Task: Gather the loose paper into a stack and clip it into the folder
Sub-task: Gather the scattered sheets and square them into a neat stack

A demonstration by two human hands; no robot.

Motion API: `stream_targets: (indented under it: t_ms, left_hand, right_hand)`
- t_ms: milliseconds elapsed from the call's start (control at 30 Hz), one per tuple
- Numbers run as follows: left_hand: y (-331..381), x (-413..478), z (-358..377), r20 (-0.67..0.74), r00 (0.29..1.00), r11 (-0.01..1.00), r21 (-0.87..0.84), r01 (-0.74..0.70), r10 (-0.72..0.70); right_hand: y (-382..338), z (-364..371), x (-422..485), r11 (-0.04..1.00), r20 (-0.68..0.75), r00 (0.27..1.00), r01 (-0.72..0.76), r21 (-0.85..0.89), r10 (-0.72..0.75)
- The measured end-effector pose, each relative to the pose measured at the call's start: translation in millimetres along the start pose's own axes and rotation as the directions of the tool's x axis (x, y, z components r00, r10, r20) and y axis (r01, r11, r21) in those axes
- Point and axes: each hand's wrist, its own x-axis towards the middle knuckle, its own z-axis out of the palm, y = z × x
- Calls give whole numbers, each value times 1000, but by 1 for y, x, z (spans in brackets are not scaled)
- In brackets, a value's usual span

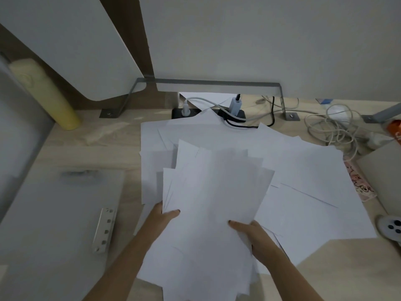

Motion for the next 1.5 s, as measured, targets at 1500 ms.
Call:
stream_targets:
  t_ms: [1500]
  left_hand:
    - [112, -33, -22, -230, 834, 847, -64, -528, 502]
  right_hand:
    - [-130, 40, -54, 812, 103, 835, 549, -200, -540]
